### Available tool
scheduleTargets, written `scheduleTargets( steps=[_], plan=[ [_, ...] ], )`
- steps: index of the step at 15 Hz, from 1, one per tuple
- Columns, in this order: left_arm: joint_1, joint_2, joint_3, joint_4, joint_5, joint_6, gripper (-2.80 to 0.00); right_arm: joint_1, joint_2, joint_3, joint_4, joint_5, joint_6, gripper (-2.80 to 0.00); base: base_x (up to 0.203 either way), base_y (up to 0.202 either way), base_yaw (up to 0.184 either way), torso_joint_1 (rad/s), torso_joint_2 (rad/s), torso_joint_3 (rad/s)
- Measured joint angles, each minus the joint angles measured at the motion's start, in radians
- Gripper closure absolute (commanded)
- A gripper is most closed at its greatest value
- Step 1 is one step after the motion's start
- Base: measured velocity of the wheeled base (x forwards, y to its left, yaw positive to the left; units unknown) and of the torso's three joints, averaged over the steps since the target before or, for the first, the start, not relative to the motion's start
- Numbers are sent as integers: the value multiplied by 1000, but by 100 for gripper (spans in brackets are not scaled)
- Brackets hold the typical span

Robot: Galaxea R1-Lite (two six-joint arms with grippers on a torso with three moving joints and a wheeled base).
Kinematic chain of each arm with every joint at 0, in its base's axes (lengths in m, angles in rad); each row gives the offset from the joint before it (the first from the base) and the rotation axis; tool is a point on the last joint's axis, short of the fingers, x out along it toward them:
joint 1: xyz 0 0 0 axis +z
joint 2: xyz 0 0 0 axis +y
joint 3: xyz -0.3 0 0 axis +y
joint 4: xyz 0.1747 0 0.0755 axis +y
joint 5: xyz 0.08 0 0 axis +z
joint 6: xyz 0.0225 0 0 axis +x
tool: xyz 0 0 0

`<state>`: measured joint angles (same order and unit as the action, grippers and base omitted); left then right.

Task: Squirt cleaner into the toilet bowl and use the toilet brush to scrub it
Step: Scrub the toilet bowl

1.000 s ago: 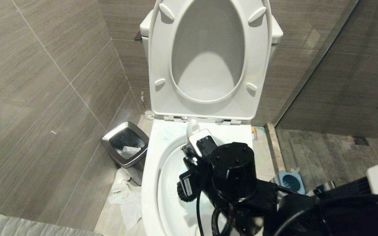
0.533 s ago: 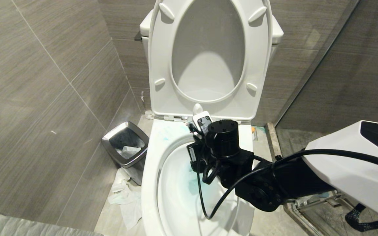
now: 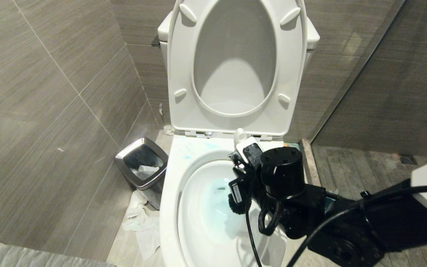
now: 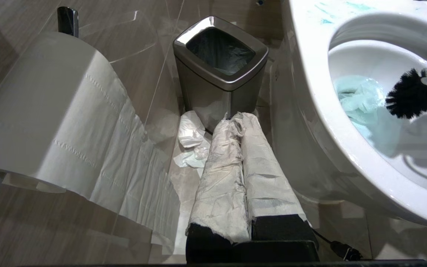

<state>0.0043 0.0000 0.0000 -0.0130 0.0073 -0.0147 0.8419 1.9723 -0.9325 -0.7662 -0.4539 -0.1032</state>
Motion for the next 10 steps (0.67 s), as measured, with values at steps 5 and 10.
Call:
scheduleTargets(
  steps=[5,10],
  plan=[
    [0,0,0,0,0,0,0,143,-77,30,0,-24,31,0,0,0,0,0,0,0],
    [0,0,0,0,0,0,0,85,-55,-77,19,-29,20,0,0,0,0,0,0,0]
  ],
)
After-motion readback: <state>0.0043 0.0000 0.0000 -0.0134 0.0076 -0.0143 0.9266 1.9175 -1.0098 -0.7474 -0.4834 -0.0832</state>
